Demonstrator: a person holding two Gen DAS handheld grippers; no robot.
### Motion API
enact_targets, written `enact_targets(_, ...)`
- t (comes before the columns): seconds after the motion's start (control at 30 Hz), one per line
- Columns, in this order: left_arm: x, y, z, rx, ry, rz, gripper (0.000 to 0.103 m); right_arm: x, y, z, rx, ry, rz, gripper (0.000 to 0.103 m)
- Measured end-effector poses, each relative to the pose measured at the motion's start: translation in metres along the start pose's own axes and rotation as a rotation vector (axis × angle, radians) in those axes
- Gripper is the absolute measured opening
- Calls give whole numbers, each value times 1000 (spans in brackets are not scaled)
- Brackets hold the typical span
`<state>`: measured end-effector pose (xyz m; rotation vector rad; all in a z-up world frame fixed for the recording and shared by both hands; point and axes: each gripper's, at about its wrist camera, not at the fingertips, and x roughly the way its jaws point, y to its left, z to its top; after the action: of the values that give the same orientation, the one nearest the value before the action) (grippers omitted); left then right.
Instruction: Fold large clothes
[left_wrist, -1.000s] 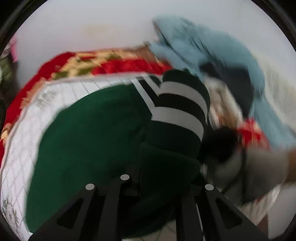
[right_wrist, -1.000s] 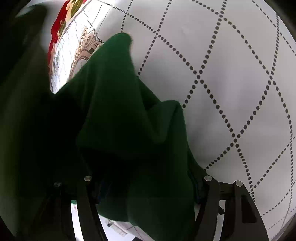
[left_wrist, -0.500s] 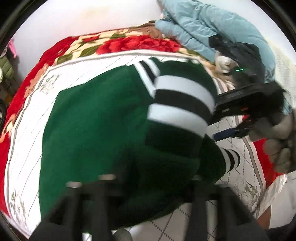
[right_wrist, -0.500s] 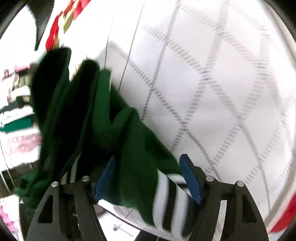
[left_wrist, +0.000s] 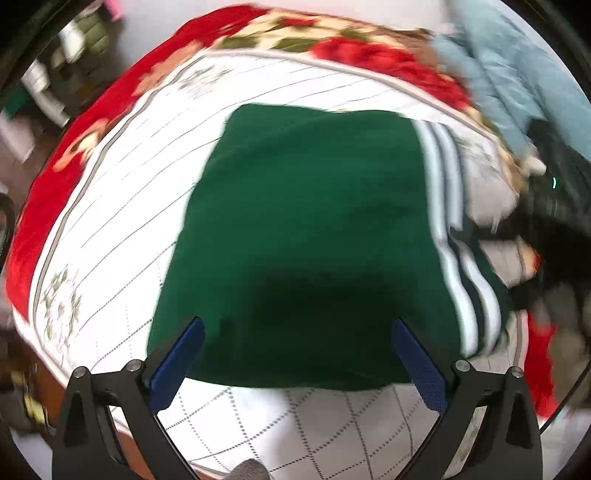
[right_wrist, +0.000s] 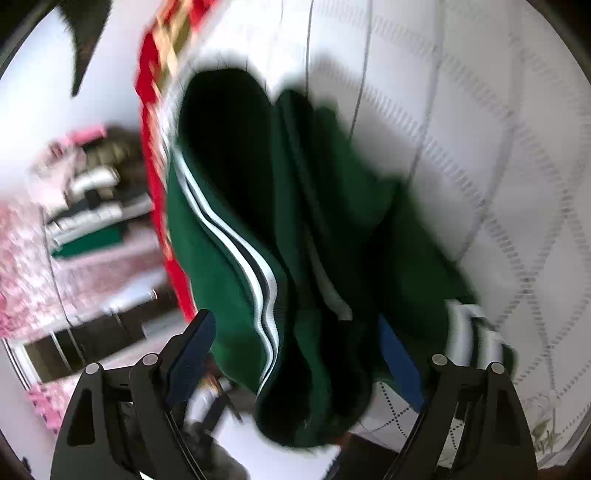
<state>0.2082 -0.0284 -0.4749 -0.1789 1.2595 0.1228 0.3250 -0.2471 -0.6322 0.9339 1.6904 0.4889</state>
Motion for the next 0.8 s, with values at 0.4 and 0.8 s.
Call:
enact_targets(0.4, 6, 17, 46, -65, 6, 108, 103, -6, 42, -16, -110, -107, -25, 28)
enact_targets(0.8, 23, 25, 62, -67, 15, 136, 103, 32, -31, 20, -32, -32, -86, 39)
